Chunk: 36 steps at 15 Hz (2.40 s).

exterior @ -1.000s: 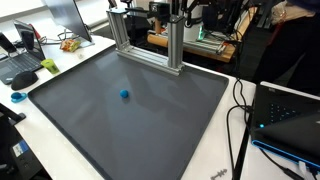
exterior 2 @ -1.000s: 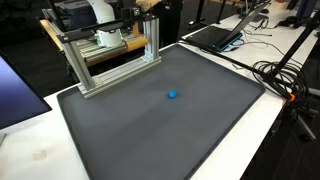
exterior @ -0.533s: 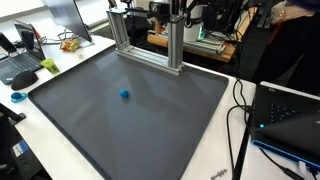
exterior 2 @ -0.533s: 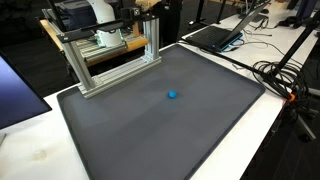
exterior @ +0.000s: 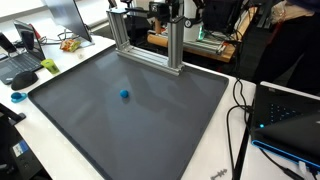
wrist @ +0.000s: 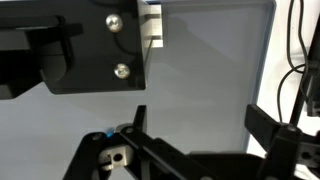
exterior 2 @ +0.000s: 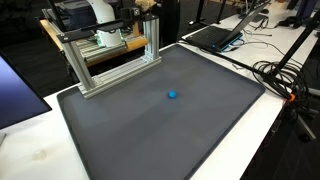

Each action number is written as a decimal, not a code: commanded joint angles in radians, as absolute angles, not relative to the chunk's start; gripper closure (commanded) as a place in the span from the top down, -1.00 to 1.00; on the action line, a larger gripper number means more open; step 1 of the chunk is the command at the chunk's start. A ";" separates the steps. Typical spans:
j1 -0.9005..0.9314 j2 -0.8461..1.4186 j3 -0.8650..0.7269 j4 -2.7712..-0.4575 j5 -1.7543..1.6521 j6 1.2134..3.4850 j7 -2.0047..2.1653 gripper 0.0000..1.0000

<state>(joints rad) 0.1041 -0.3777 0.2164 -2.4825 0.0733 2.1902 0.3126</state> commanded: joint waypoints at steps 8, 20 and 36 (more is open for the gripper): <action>0.030 -0.470 0.078 -2.439 0.038 2.091 0.175 1.00; -0.044 -0.501 0.001 -2.466 -0.073 2.090 0.062 1.00; -0.033 -0.595 -0.022 -2.588 -0.108 2.014 -0.055 1.00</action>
<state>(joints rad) -0.0450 -0.5360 -0.0001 -2.5401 -0.0999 2.0336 0.0072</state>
